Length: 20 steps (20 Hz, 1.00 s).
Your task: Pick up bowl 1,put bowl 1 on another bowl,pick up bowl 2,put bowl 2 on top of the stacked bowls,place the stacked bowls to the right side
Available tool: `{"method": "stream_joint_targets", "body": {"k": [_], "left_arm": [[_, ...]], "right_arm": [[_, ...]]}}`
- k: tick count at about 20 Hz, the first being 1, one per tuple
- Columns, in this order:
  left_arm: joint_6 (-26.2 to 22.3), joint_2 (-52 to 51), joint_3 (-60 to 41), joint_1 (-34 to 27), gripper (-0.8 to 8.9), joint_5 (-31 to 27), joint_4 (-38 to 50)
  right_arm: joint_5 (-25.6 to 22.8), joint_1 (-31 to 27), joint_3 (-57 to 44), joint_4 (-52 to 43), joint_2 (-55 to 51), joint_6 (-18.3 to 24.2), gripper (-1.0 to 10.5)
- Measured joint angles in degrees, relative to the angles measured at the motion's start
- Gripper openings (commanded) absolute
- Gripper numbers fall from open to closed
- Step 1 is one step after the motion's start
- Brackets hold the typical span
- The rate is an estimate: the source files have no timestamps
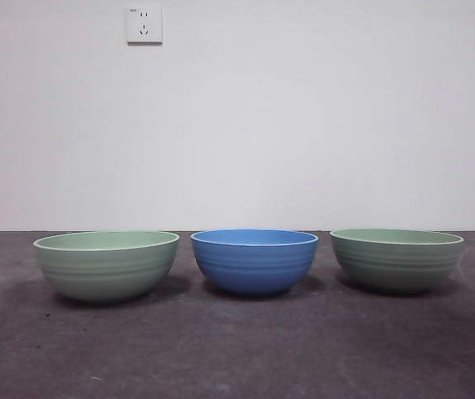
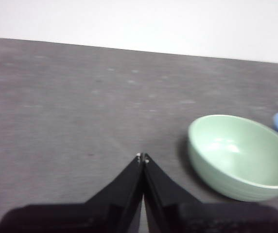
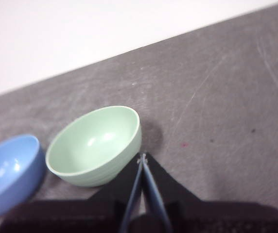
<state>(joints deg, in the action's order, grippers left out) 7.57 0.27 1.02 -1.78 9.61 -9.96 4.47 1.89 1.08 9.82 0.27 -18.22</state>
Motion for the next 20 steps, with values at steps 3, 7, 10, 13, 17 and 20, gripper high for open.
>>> {"method": "stream_joint_targets", "body": {"k": [3,7,10,13,17,20], "left_arm": [[1.2,0.0,0.0,0.0,-0.05,3.5,0.2],[4.2,0.0,0.1,0.0,-0.07,6.7,0.1],[7.2,0.0,1.6,0.0,-0.07,7.5,-1.1],[9.2,0.1,5.1,0.0,-0.07,9.2,-1.8],[10.1,1.2,11.8,0.0,-0.07,10.1,-5.2],[10.4,3.6,16.1,0.0,-0.07,11.1,-8.7]], "right_arm": [[-0.1,0.0,0.0,0.0,0.0,-3.7,0.0],[0.4,0.0,0.0,0.0,0.0,-5.5,-0.1],[3.7,0.0,0.6,0.4,0.2,-6.7,-0.1],[4.5,0.0,3.4,0.7,1.0,-7.1,-0.1],[6.0,0.0,9.8,0.3,3.9,-7.4,-0.1],[7.9,0.0,15.1,2.5,7.6,-7.0,-0.1]]}}
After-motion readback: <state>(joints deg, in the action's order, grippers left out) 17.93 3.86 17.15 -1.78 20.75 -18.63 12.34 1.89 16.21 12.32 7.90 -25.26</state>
